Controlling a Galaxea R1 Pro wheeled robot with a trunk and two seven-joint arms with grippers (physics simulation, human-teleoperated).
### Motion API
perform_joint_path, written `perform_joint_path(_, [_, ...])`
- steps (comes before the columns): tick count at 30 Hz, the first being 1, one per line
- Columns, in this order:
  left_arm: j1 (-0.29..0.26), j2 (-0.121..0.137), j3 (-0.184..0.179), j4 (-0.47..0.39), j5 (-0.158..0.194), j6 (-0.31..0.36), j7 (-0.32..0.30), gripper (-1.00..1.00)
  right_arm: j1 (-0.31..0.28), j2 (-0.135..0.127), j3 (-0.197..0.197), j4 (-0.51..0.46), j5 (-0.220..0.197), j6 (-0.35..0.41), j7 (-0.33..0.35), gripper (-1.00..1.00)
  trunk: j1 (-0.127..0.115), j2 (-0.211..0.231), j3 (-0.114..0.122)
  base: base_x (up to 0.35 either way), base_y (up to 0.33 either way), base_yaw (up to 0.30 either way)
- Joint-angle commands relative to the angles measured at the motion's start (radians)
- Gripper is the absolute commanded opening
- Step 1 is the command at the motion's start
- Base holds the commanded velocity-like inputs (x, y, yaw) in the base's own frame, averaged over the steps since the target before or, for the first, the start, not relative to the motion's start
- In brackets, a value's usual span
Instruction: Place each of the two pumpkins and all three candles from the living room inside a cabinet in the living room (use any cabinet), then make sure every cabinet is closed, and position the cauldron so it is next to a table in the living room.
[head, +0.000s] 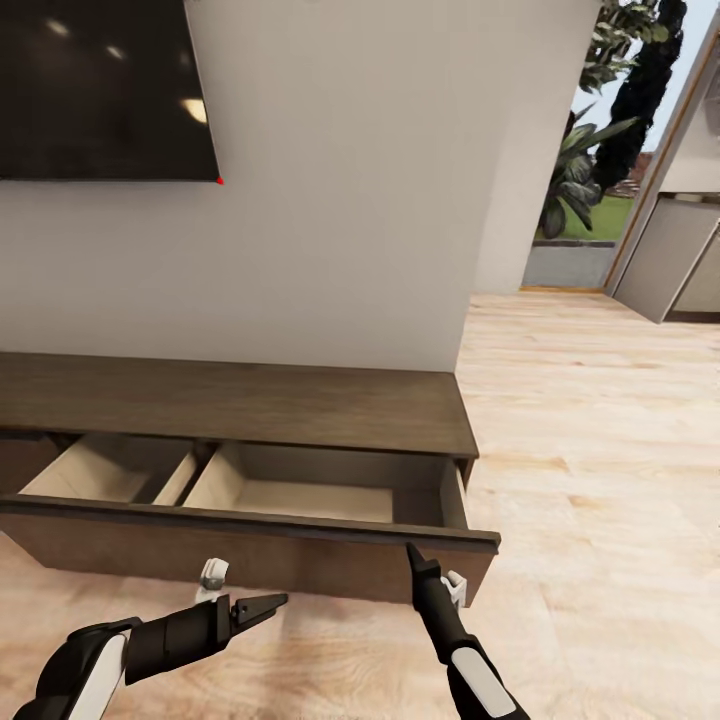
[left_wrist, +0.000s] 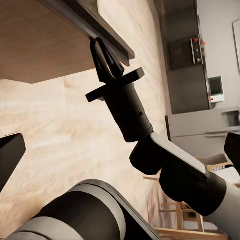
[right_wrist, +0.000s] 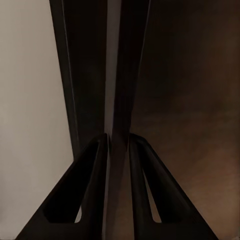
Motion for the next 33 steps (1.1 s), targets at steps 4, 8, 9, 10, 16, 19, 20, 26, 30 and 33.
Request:
perform_joint_path(4, [0.000, 0.000, 0.001, 0.000, -0.002, 0.004, -0.004, 1.00, -0.001, 0.000, -0.032, -0.005, -0.025, 0.007, 0.013, -1.00, -0.001, 0.000, -0.001, -0.125, 0.000, 0.000])
perform_joint_path(8, [0.000, 0.000, 0.001, 0.000, -0.002, 0.004, -0.004, 1.00, -0.001, 0.000, -0.032, -0.005, -0.025, 0.006, 0.013, -1.00, -0.001, 0.000, -0.001, -0.107, 0.000, 0.000])
perform_joint_path(9, [0.000, 0.000, 0.001, 0.000, -0.002, 0.004, -0.004, 1.00, -0.001, 0.000, -0.032, -0.005, -0.025, 0.006, 0.013, -1.00, -0.001, 0.000, -0.001, -0.156, 0.000, 0.000])
perform_joint_path(10, [0.000, 0.000, 0.001, 0.000, -0.002, 0.004, -0.004, 1.00, -0.001, 0.000, -0.032, -0.005, -0.025, 0.006, 0.013, -1.00, -0.001, 0.000, -0.001, -0.131, 0.000, 0.000])
perform_joint_path(16, [0.000, 0.000, 0.001, 0.000, -0.002, 0.004, -0.004, 1.00, -0.001, 0.000, -0.032, -0.005, -0.025, 0.006, 0.013, -1.00, -0.001, 0.000, -0.001, -0.079, 0.000, 0.000])
perform_joint_path(19, [0.000, 0.000, 0.001, 0.000, -0.002, 0.004, -0.004, 1.00, -0.001, 0.000, -0.032, -0.005, -0.025, 0.005, 0.013, -1.00, -0.001, 0.000, -0.001, -0.047, 0.000, 0.000])
perform_joint_path(20, [0.000, 0.000, 0.001, 0.000, -0.002, 0.004, -0.004, 1.00, -0.001, 0.000, -0.032, -0.005, -0.025, 0.006, 0.013, -1.00, -0.001, 0.000, -0.001, -0.064, 0.000, 0.000])
perform_joint_path(26, [0.000, 0.000, 0.001, 0.000, -0.002, 0.004, -0.004, 1.00, -0.001, 0.000, -0.032, -0.005, -0.025, 0.006, 0.013, -1.00, -0.001, 0.000, -0.001, -0.079, 0.000, 0.000])
perform_joint_path(30, [0.000, 0.000, 0.001, 0.000, -0.002, 0.004, -0.004, 1.00, -0.001, 0.000, -0.032, -0.005, -0.025, 0.006, 0.013, -1.00, -0.001, 0.000, -0.001, -0.080, 0.000, 0.000])
perform_joint_path(33, [0.000, 0.000, 0.001, 0.000, -0.002, 0.004, -0.004, 1.00, -0.001, 0.000, -0.032, -0.005, -0.025, 0.006, 0.013, -1.00, -0.001, 0.000, -0.001, -0.076, 0.000, 0.000])
